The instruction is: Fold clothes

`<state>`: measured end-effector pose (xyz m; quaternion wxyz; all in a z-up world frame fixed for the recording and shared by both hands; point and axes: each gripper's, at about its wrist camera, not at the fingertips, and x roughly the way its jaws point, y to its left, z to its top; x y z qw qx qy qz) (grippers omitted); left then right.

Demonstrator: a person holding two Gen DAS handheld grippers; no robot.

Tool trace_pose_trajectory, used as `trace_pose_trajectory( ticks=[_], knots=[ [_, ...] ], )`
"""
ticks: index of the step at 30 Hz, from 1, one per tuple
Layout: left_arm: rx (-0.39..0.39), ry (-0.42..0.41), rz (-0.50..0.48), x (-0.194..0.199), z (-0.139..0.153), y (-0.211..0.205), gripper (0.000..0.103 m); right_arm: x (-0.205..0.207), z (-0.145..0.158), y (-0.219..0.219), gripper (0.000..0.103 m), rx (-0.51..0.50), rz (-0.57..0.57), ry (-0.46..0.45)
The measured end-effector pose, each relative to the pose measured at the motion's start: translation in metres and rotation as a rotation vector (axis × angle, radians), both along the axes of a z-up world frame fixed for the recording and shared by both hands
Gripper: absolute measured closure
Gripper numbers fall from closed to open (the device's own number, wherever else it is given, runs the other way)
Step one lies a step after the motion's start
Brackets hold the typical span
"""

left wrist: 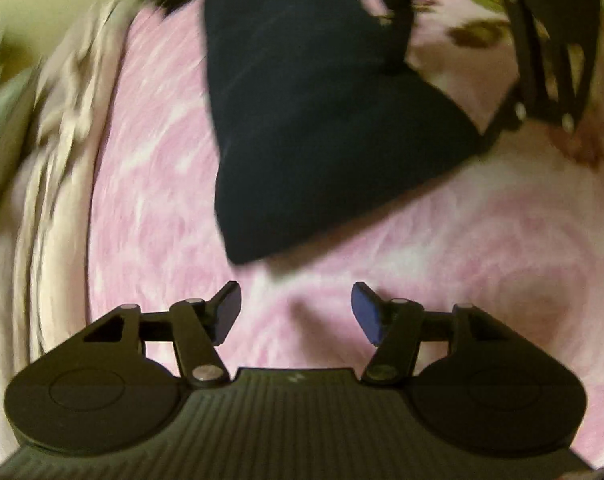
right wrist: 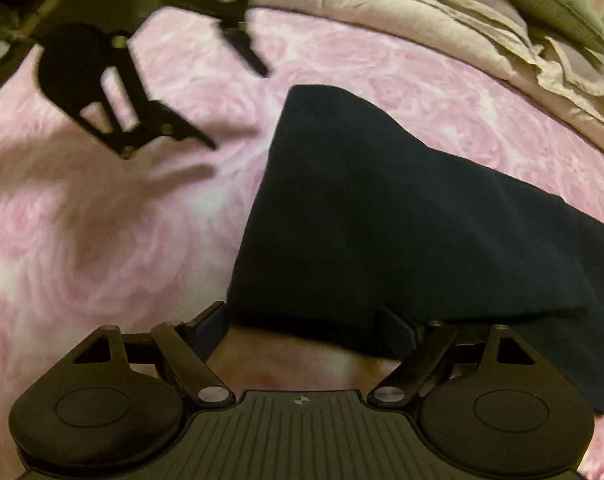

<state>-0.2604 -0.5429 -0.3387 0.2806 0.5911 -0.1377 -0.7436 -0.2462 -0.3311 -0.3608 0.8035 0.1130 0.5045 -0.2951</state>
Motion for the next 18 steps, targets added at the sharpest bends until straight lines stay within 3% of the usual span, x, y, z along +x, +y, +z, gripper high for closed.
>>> trace_pose_trajectory(
  ticks=[3,9,10,11,12,14,18],
  knots=[
    [-0.121,-0.066,-0.178,-0.004,-0.013,0.003,0.042,0.005,0.006,0.004,0.019,-0.063,0.033,0.04],
    [-0.187,-0.142,-0.438,0.001,-0.039,-0.007,0.043,0.025,0.0,0.009,0.017,-0.166,0.114,0.059],
    [-0.206,-0.155,-0.488,0.003,-0.045,-0.009,0.044,0.028,0.001,0.011,0.015,-0.186,0.12,0.056],
    [-0.22,-0.162,-0.527,0.004,-0.049,-0.011,0.046,0.031,0.0,0.013,0.006,-0.213,0.125,0.057],
    [-0.222,-0.163,-0.55,0.005,-0.052,-0.013,0.049,0.033,-0.001,0.015,0.0,-0.239,0.131,0.058],
    [-0.184,-0.15,-0.555,0.005,-0.053,-0.022,0.062,0.041,-0.006,0.017,0.0,-0.271,0.152,0.061],
    [-0.076,-0.113,-0.498,0.004,-0.047,-0.038,0.074,0.057,-0.028,0.023,0.0,-0.352,0.258,0.115]
  ],
)
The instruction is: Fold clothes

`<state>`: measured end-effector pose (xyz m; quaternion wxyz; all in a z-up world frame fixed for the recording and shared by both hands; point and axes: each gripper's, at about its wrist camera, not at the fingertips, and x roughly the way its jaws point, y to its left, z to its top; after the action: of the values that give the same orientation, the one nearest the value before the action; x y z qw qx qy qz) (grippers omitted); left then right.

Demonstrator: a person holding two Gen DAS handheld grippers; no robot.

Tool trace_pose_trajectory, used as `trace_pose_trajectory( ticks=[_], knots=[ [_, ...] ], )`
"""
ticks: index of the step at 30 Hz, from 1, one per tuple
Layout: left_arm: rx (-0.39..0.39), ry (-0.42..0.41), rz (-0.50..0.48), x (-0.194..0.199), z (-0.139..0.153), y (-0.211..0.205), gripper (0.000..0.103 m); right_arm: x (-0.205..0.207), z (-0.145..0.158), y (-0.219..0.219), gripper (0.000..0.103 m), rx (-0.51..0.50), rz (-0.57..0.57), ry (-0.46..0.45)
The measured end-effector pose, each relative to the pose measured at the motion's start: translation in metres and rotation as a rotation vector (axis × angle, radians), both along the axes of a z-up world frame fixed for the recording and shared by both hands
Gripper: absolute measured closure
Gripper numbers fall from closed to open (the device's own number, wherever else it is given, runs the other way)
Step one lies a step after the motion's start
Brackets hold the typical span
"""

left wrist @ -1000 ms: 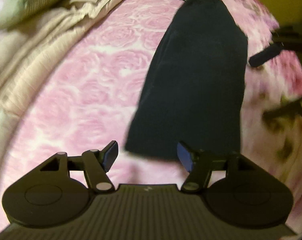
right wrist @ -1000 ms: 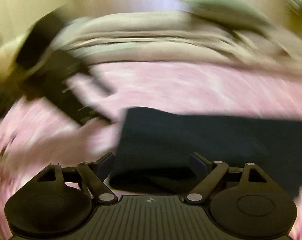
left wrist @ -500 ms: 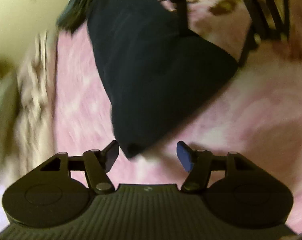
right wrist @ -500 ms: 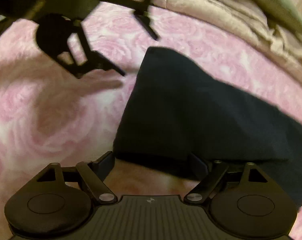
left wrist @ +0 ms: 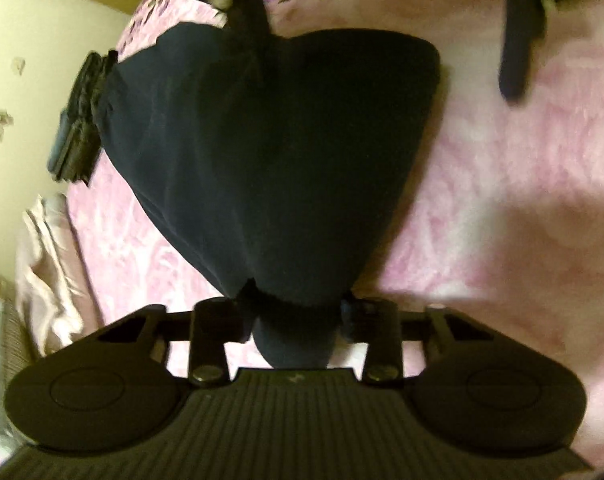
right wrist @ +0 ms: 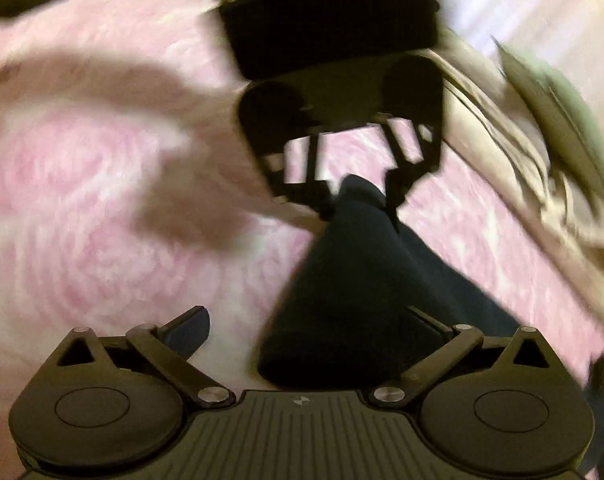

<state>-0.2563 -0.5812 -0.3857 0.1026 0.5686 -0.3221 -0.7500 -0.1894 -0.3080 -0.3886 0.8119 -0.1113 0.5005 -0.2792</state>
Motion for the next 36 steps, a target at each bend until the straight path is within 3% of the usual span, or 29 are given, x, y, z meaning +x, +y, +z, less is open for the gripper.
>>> trace_pose_trajectory(
  ticks=[5,6,7,9,12,18,26,30,36],
  knots=[
    [0.177,0.058,0.163,-0.007,0.023,-0.031,0.081,-0.011,-0.012,-0.018,0.001,-0.135,-0.047,0.034],
    [0.191,0.061,0.175,-0.007,0.025,-0.035,0.082,-0.018,-0.014,-0.025,0.006,-0.154,-0.067,0.046],
    [0.201,0.063,0.185,-0.007,0.027,-0.039,0.083,-0.024,-0.014,-0.031,0.013,-0.149,-0.081,0.045],
    [0.203,0.059,0.193,-0.008,0.031,-0.042,0.084,-0.034,-0.01,-0.041,0.055,-0.138,-0.092,0.036],
    [0.19,0.053,0.198,-0.009,0.042,-0.038,0.086,-0.04,0.003,-0.049,0.075,-0.104,-0.082,0.002],
    [0.205,0.069,0.28,0.007,0.082,-0.013,0.087,-0.03,0.043,-0.036,0.081,0.009,-0.075,-0.081],
    [0.439,0.012,0.49,0.041,0.156,0.047,0.087,-0.018,0.105,0.009,0.081,0.355,-0.053,-0.381],
    [0.473,0.019,0.56,0.029,0.201,0.018,0.085,-0.038,0.13,-0.01,0.081,0.458,-0.106,-0.542],
    [0.456,0.05,0.57,-0.042,0.259,-0.074,0.08,-0.112,0.164,-0.09,0.082,0.542,-0.302,-0.76]
  ],
)
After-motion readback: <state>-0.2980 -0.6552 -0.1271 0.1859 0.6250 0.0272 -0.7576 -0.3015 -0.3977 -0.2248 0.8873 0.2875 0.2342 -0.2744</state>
